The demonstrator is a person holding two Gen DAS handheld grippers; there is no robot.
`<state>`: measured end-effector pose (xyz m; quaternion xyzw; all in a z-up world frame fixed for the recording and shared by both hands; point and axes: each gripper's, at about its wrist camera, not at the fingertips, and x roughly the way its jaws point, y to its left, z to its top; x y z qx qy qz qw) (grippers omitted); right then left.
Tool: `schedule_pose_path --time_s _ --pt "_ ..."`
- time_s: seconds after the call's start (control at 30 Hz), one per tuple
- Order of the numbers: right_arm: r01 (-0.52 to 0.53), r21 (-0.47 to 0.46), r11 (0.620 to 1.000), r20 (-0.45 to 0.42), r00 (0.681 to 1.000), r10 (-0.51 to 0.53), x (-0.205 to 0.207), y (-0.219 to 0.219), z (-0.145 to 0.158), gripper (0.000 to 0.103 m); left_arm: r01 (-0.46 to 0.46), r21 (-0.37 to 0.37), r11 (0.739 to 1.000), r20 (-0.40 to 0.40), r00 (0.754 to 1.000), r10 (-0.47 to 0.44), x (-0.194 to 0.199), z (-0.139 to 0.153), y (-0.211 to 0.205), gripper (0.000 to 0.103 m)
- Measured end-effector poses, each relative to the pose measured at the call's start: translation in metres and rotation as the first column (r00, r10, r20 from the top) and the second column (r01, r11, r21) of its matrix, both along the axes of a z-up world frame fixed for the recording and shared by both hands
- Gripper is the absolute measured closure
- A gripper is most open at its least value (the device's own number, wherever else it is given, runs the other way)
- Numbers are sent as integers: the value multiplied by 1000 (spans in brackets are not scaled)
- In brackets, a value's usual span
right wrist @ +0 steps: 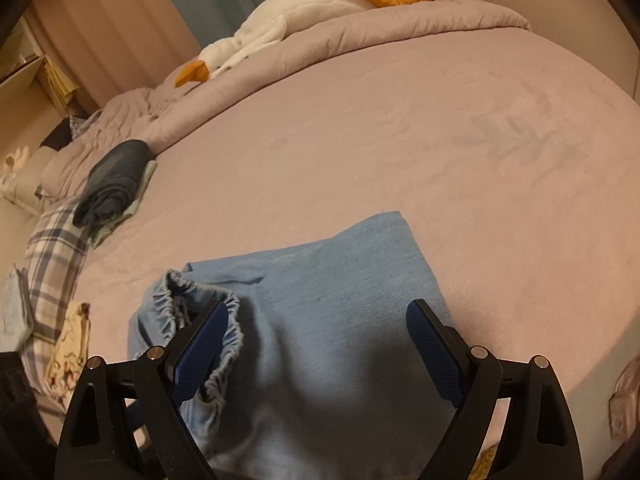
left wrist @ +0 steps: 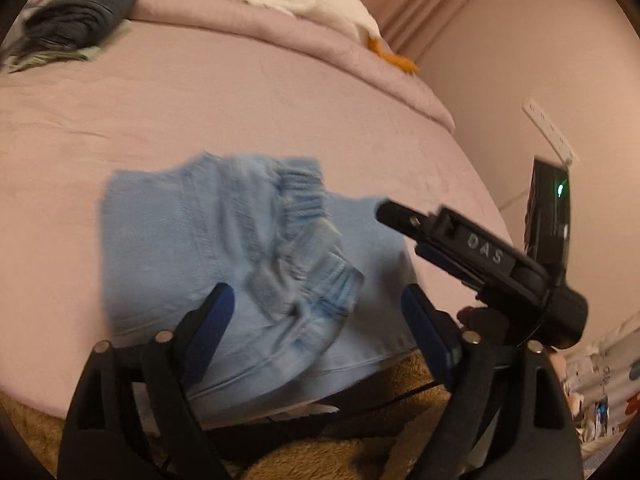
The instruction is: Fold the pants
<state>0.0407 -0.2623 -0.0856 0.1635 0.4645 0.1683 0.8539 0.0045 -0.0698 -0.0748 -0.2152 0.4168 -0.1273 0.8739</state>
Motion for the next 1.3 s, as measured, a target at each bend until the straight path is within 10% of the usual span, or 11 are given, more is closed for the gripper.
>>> schedule_pose_path --time_s 0.3,0.5,0.57,0.73,1.03,1.17,1.3 --pt "-172 119 978 65 984 165 -17 29 18 13 -274 144 951 -57 957 284 -20 -26 68 9" --pt "-257 7 966 54 965 256 -21 71 10 49 -280 150 948 -91 951 295 -24 -42 76 9" --pt "-250 -50 967 17 968 251 -19 81 -3 76 -274 150 950 -94 952 290 -24 -43 75 9" --pt "-241 -25 970 81 967 242 -33 65 16 86 -278 143 950 -98 951 293 -28 -45 84 9" --pt "-213 -86 973 12 977 215 -30 50 -10 82 -276 139 951 -133 946 295 -24 -53 89 9" --pt "-168 -87 982 -9 986 168 -28 34 -4 24 -274 136 952 -132 947 292 -25 -54 92 9" --pt "-193 17 981 -17 981 193 -21 27 -2 23 -288 136 948 -136 942 306 -26 -55 97 9"
